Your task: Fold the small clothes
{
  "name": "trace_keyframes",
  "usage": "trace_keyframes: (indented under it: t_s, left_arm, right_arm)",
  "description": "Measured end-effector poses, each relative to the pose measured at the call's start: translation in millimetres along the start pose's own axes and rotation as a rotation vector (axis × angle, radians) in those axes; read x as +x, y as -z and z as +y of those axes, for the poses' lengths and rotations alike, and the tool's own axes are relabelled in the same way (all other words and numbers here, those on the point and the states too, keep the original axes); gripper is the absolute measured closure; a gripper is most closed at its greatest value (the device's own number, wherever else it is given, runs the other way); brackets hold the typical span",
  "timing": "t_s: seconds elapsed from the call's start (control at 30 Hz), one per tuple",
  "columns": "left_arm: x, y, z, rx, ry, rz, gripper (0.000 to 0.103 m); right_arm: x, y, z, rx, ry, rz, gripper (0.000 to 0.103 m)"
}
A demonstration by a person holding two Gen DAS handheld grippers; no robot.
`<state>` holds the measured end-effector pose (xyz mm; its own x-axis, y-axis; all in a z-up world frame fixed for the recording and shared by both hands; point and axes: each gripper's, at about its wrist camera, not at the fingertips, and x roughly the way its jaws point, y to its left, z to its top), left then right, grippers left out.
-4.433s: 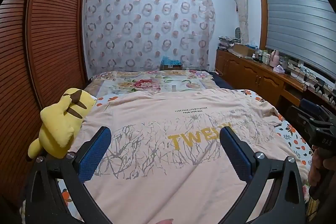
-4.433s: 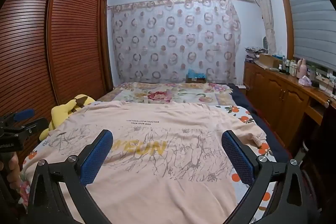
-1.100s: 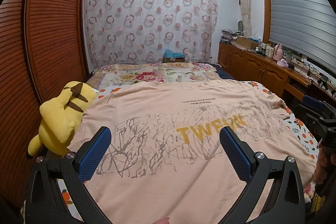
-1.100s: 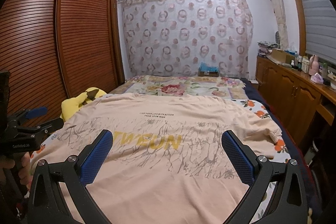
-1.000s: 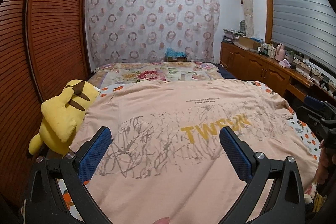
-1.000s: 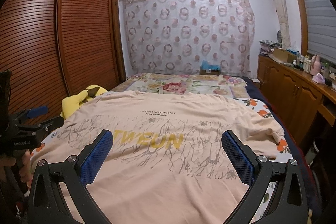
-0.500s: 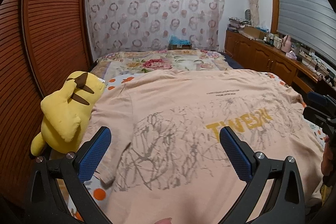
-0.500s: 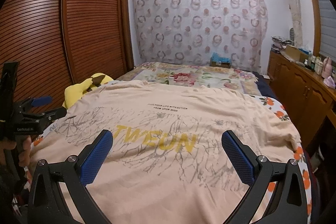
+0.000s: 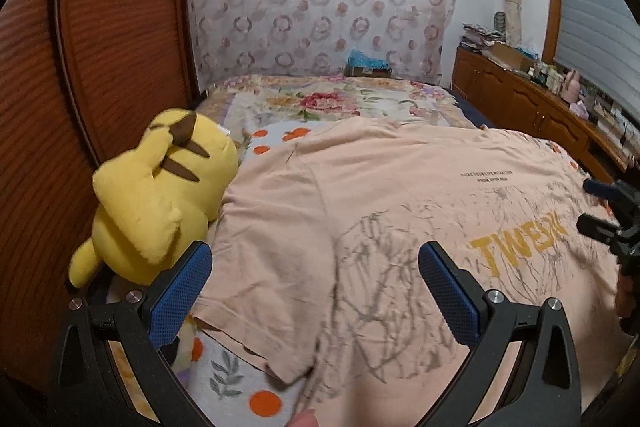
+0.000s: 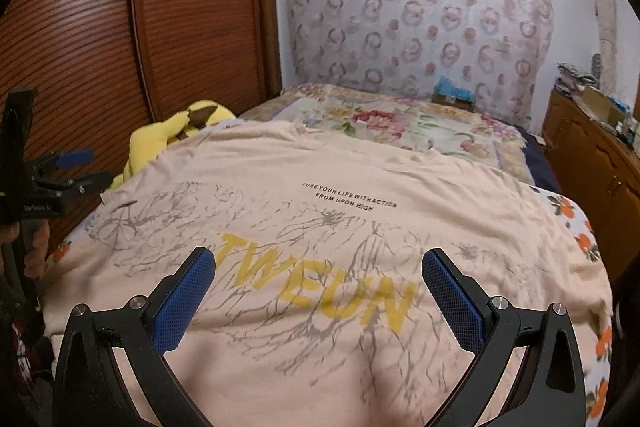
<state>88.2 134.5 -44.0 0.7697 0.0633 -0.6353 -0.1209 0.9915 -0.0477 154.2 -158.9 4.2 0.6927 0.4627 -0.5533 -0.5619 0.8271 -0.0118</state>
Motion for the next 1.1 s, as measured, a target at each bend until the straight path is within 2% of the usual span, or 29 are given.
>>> trace_keyframes:
  t_s: [0.2, 0.27, 0.53, 0.67, 0.77, 0.9, 1.0, 1.1]
  left_arm:
    - [17, -7, 30, -0.05, -0.003, 0.047, 0.001]
    - [25, -8, 42, -0.077, 0.0, 0.07, 0.008]
    - [53, 9, 76, -0.186, 0.05, 0.202, 0.049]
    - [61, 17, 81, -0.21, 0.046, 0.249, 0.063]
    - [60, 18, 80, -0.198, 0.028, 0.245, 0.076]
    - [54, 15, 82, -0.151, -0.026, 0.22, 0.099]
    - [46, 9, 78, -0.102, -0.059, 0.185, 0.101]
    - [33, -1, 72, -0.083, -0.045, 0.152, 0.101]
  right_arm:
    - [26, -17, -10, -0.023, -0.029, 0.058, 0.0]
    - [36, -21, -13, -0.032, -0.032, 0.078, 0.0]
    - [58, -32, -13, -0.088, -0.027, 0.152, 0.0]
    - [66, -31, -16, -0.099, -0.033, 0.183, 0.0]
    - [64, -33, -14, -0.112, -0.035, 0.187, 0.0]
    - [63, -34, -13, -0.128, -0.025, 0.177, 0.0]
    - [60, -33, -13, -0.124, -0.026, 0.168, 0.0]
    - [60, -33, -16, -0.103, -0.034, 0.163, 0.0]
